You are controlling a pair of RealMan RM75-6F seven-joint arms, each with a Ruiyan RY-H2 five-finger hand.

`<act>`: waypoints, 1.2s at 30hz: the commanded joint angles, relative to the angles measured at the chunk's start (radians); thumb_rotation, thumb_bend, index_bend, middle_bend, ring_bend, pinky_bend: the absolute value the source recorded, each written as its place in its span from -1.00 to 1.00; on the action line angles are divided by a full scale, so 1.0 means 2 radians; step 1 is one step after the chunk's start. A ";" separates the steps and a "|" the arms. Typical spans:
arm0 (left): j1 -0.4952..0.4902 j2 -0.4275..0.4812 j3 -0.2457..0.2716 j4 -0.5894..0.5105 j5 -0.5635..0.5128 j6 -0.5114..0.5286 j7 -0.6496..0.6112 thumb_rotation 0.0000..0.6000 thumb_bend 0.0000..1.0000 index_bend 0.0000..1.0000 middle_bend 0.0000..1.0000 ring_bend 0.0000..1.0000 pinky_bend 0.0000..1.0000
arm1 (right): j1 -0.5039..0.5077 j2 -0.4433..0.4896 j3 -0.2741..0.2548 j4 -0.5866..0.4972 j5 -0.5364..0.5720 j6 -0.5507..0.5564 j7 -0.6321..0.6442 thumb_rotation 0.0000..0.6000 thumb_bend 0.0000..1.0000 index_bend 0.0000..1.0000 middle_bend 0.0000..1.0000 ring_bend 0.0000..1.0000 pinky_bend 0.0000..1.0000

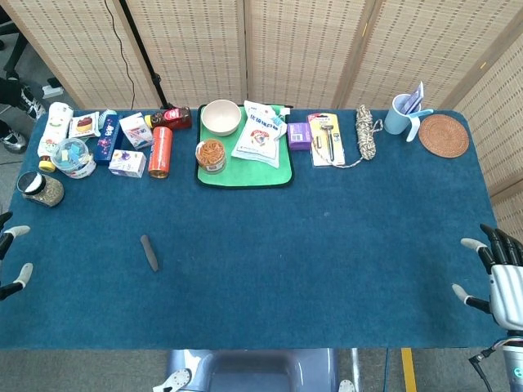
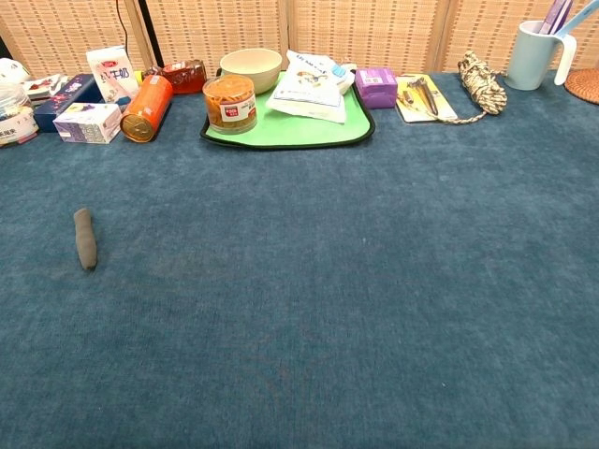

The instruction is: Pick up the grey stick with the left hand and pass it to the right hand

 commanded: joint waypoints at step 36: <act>-0.175 -0.074 0.037 0.219 0.133 -0.211 -0.047 1.00 -0.30 -0.22 -0.89 -1.00 -1.00 | -0.014 0.019 0.003 -0.020 0.005 0.019 -0.013 1.00 -0.69 -0.46 -0.81 -0.66 -0.75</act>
